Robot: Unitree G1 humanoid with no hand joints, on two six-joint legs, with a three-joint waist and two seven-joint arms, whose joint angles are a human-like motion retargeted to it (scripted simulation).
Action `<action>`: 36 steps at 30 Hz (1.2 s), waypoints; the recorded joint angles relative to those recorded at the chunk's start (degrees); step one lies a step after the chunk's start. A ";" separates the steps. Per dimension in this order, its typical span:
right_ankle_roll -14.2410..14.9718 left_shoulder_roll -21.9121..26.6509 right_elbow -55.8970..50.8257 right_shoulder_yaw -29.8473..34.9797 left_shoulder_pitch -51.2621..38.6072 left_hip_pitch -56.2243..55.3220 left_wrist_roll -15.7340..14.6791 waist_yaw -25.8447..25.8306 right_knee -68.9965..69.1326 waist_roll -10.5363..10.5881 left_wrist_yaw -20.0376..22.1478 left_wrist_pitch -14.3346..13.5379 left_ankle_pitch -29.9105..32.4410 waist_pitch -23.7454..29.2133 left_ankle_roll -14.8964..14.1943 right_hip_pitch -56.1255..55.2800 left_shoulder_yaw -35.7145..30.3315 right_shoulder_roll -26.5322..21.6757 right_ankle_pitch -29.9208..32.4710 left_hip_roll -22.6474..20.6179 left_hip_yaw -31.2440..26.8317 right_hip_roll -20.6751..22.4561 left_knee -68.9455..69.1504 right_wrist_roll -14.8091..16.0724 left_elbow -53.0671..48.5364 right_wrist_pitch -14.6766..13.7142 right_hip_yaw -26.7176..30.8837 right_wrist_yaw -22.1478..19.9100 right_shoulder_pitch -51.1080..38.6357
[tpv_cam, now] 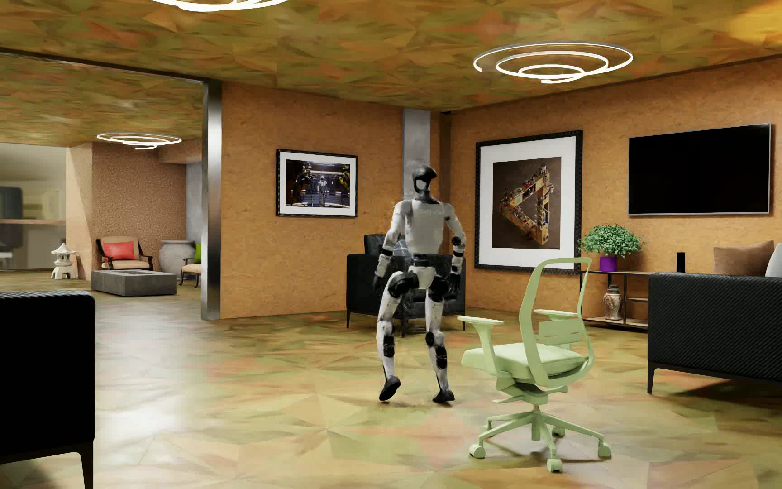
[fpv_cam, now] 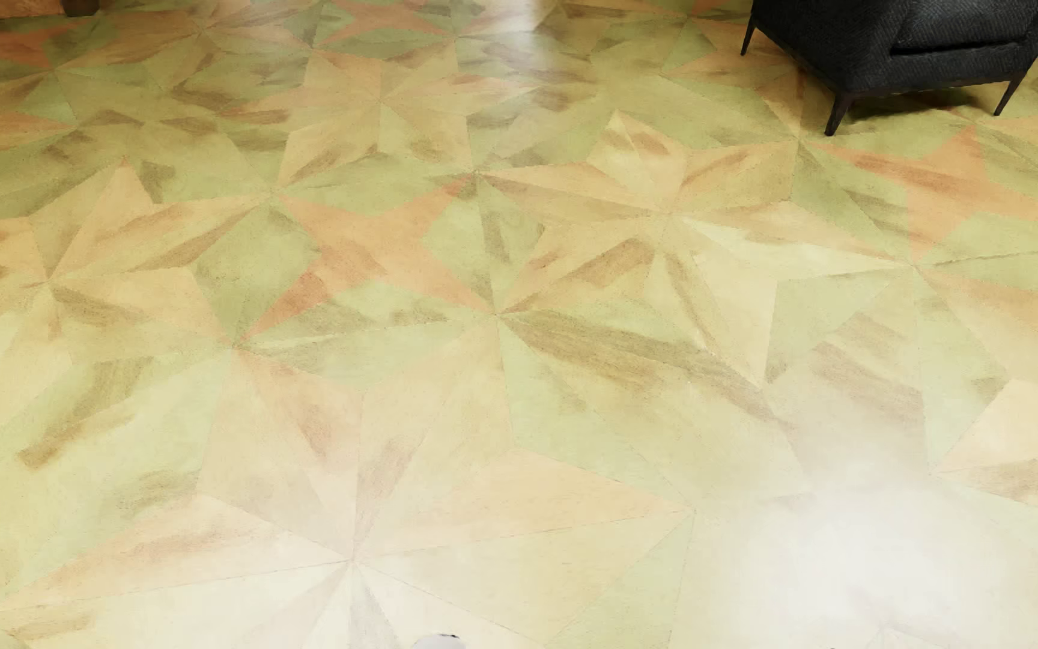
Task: Move towards the light lime officechair
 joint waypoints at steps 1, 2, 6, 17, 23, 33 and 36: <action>0.00 0.82 -1.52 1.25 0.42 0.14 0.00 2.27 -0.93 -0.61 0.00 0.00 1.82 -0.09 0.00 3.02 0.79 -0.62 -2.38 0.34 0.00 -0.64 -11.38 0.00 1.16 0.00 0.00 0.00 -1.87; 0.00 1.65 -3.04 2.48 0.85 1.03 0.00 4.41 -1.34 -0.88 0.00 0.00 -0.45 -0.22 0.00 5.75 1.49 -1.32 -5.23 0.64 0.00 -1.07 -21.55 0.00 2.51 0.00 0.00 0.00 -3.97; 0.00 5.61 -11.49 5.14 3.07 2.67 0.00 13.08 1.34 1.37 0.00 0.00 8.58 -0.38 0.00 15.61 2.25 -2.46 -17.62 3.74 0.00 -1.57 -47.14 0.00 7.81 0.00 0.00 0.00 -15.83; 0.00 5.76 -34.23 14.16 2.84 5.70 0.00 25.94 23.24 3.49 0.00 0.00 -1.51 1.25 0.00 0.85 8.83 7.65 26.93 0.07 0.00 -19.40 -18.51 0.00 3.64 0.00 0.00 0.00 -17.12; 0.00 -5.70 -8.47 3.16 -8.07 4.88 0.00 17.61 -4.93 1.97 0.00 0.00 -17.87 -2.82 0.00 -2.21 1.64 6.21 20.95 -1.31 0.00 -25.51 -21.40 0.00 1.86 0.00 0.00 0.00 -2.68; 0.00 -3.71 7.17 2.03 -11.93 13.21 0.00 -22.42 3.63 7.97 0.00 0.00 -37.97 -3.98 0.00 -10.64 -9.34 3.99 13.27 -8.93 0.00 -7.40 -32.95 0.00 -21.86 0.00 0.00 0.00 19.79; 0.00 -3.50 8.68 3.93 -15.65 16.05 0.00 -23.65 1.79 6.04 0.00 0.00 -36.24 -2.04 0.00 -22.13 -3.86 5.81 14.13 -8.00 0.00 -4.75 -34.97 0.00 -16.38 0.00 0.00 0.00 14.96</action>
